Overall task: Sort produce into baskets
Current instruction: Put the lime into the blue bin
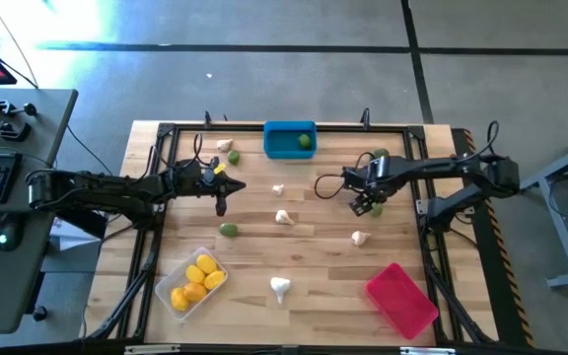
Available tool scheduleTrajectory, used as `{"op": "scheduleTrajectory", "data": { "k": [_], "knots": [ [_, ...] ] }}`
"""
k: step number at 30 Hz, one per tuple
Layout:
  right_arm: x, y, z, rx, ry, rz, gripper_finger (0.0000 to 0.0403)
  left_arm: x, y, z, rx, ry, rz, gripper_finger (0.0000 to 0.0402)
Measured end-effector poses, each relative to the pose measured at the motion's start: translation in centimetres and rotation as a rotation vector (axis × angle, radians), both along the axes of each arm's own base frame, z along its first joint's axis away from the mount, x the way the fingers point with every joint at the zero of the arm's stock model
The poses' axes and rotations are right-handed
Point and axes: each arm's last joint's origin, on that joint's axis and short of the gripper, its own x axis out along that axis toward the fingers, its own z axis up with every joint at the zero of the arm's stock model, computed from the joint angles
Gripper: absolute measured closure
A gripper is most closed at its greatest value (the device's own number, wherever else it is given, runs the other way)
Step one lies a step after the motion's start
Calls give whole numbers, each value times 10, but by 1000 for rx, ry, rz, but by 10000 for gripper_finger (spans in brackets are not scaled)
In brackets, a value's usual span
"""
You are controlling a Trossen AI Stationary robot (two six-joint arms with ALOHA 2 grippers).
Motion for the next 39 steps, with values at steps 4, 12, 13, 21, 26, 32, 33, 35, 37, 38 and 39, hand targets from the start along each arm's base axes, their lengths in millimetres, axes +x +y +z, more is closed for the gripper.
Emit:
{"op": "scheduleTrajectory", "data": {
  "k": [4, 12, 13, 21, 26, 32, 33, 35, 37, 38, 39],
  "knots": [
    [2, -6, -7, 28, 24, 22, 153, 0, 0, 0, 0, 0, -1, 401],
    [6, -13, -21, 91, 68, 65, 153, 0, 0, 0, 3, 0, 0, 401],
    [7, -14, -22, 95, 67, 68, 153, 0, 0, 0, 3, 0, 0, 401],
    [11, -14, -33, 163, 88, 97, 192, 0, 0, 0, 17, 4, -5, 401],
    [13, -14, -38, 208, 94, 141, 258, 0, 0, 0, 34, 8, -10, 401],
    [24, -8, -15, 221, -55, 196, 320, 0, 0, 0, 34, 8, -10, 401],
    [29, -8, -8, 200, -117, 221, 321, 0, 0, 0, 32, 7, -9, 401],
    [42, -8, 1, 135, -277, 265, 321, 0, 0, 0, 25, 6, -6, 401],
    [57, -14, 6, 55, -443, 272, 319, 0, 0, 0, 18, 4, -4, 401],
    [64, -18, 8, 13, -504, 274, 318, 0, 0, 0, 18, 3, -3, 401],
    [71, -22, 8, -35, -556, 288, 318, 0, 0, 0, 18, 3, -3, 401]
  ]
}}
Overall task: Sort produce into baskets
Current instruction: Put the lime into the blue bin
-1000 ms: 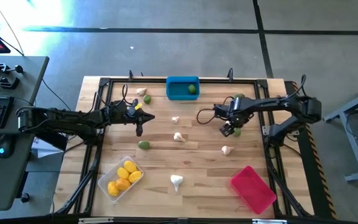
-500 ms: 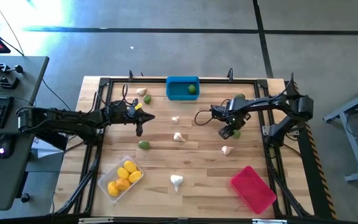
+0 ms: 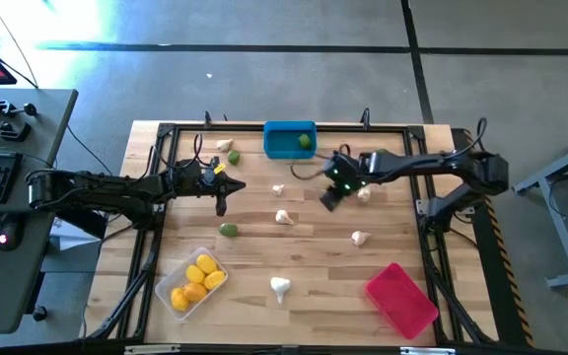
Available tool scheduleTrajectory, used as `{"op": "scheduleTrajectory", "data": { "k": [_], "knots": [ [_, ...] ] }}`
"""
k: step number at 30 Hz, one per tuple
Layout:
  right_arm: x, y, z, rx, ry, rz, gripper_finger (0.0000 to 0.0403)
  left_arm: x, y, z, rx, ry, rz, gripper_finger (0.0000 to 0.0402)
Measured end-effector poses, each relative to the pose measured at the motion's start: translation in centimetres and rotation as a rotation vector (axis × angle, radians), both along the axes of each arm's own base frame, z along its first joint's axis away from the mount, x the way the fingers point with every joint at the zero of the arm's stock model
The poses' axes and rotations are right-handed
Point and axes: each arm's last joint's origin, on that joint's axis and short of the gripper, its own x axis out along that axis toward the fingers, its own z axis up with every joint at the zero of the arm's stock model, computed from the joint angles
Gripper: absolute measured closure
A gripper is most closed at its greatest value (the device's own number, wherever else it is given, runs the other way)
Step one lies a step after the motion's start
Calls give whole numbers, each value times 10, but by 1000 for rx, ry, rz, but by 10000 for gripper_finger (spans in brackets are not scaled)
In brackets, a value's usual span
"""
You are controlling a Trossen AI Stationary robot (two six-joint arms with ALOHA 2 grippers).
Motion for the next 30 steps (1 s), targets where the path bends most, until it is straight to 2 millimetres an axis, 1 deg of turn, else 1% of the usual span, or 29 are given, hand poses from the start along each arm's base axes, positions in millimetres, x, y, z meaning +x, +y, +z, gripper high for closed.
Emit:
{"op": "scheduleTrajectory", "data": {
  "k": [3, 6, 8, 13, 16, 20, 25, 30],
  "knots": [
    [19, -14, 5, -157, -119, 9, 317, 0, 0, 0, -2, -1, 2, 401],
    [39, -36, 23, -284, -228, 7, 317, 0, 0, 0, -6, -2, 4, 401],
    [49, -55, 28, -337, -225, 7, 317, 0, 0, 0, -5, -2, 8, 401],
    [73, -103, 34, -424, -181, 53, 316, 0, 0, 0, -1, 0, 7, 401],
    [85, -129, 25, -415, -124, 94, 316, 0, 0, 0, 0, 0, 7, 401],
    [102, -155, 18, -394, -127, 143, 316, 0, 0, 0, 0, 1, 7, 401],
    [117, -174, 0, -362, -73, 157, 316, 0, 1, 0, 5, 3, 20, 401],
    [124, -191, -5, -337, -52, 134, 315, 0, 1, 0, 5, 3, 20, 401]
  ]
}}
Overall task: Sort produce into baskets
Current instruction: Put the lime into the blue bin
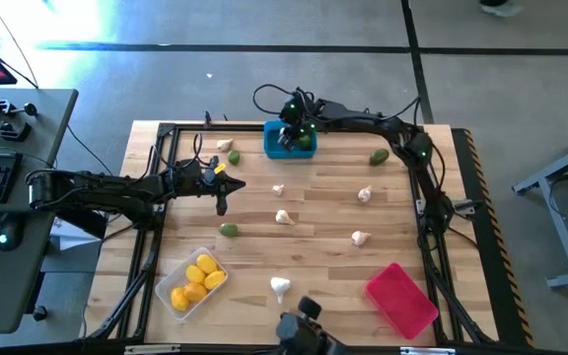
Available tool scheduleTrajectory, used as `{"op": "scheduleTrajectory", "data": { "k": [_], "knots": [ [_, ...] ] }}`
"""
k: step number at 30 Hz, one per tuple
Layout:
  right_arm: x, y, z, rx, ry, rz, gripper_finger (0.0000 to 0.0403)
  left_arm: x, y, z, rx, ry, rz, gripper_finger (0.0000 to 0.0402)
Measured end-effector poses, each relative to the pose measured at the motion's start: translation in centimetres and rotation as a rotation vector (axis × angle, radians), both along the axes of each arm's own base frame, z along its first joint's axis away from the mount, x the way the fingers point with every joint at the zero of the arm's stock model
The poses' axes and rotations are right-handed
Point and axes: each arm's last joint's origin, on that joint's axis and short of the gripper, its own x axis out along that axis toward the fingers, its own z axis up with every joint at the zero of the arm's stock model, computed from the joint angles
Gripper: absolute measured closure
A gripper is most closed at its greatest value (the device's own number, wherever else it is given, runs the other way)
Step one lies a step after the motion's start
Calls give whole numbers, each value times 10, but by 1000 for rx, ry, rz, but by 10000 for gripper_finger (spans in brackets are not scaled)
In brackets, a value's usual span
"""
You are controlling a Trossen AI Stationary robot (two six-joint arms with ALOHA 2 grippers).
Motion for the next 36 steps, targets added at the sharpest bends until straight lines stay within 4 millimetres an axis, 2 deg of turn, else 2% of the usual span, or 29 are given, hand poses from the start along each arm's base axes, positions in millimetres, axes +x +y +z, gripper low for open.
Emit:
{"op": "scheduleTrajectory", "data": {
  "k": [4, 12, 18, 23, 25, 27, 33, 34, 36],
  "knots": [
    [0, -7, -16, 33, 50, -14, 303, 0, 0, 0, -5, -1, 2, 401],
    [-2, -10, -22, 47, 71, -21, 247, -1, 0, -3, -34, 29, 8, 401],
    [4, -13, -5, -5, 48, -14, 193, -2, -1, -6, -57, 64, 12, 401],
    [9, -15, 17, -29, 19, -9, 177, 6, 5, 10, -49, 162, 21, 401],
    [9, -15, 21, -36, 11, -7, 189, 8, 9, 18, -29, 211, 31, 401],
    [11, -14, 23, -49, -1, 3, 219, 10, 15, 28, -10, 244, 56, 401],
    [26, 1, 27, -93, -48, 55, 379, 4, 37, 48, -49, 301, 149, 401],
    [29, 4, 28, -98, -56, 64, 389, 2, 40, 48, -53, 316, 159, 401],
    [33, 11, 29, -118, -61, 60, 384, -3, 46, 47, -72, 340, 189, 401]
  ]
}}
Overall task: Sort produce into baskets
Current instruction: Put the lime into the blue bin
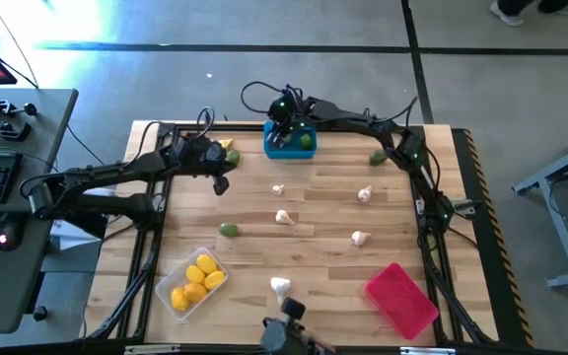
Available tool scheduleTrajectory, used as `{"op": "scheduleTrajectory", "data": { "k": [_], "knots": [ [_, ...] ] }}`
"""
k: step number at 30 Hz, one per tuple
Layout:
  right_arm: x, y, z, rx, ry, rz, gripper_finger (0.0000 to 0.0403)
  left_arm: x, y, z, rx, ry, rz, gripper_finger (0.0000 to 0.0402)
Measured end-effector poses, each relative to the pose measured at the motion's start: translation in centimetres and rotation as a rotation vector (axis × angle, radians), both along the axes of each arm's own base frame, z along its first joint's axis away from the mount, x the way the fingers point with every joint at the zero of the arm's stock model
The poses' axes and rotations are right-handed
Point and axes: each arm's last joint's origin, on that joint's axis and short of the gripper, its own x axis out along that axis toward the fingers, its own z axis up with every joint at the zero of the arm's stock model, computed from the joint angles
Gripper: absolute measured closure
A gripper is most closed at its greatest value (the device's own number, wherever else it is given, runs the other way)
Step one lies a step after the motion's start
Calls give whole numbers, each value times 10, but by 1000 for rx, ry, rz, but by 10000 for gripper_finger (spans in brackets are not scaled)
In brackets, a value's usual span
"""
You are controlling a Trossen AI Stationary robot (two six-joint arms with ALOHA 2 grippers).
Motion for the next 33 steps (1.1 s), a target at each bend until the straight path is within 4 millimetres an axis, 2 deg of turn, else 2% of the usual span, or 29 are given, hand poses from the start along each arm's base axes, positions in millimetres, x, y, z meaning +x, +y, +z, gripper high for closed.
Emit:
{"op": "scheduleTrajectory", "data": {
  "k": [6, 9, 13, 17, 25, 29, 33],
  "knots": [
    [15, 20, 0, -65, -42, -23, 399, -11, 8, -5, -95, 30, 125, 401],
    [18, 31, -5, -63, -81, -22, 400, -12, 10, -5, -69, 44, 191, 395],
    [9, 39, -14, -56, -126, -72, 402, -12, 10, -6, -49, 59, 251, 368],
    [-13, 57, -5, -109, -151, -140, 402, -10, 8, -12, -127, 48, 315, 326],
    [-82, 107, 10, -157, -284, -232, 403, -1, 11, -42, -189, -21, 397, 236],
    [-110, 129, 5, -146, -333, -281, 403, 5, 17, -48, -147, -24, 449, 197],
    [-129, 145, 3, -167, -374, -342, 403, 9, 22, -60, -126, 6, 516, 173]
  ]
}}
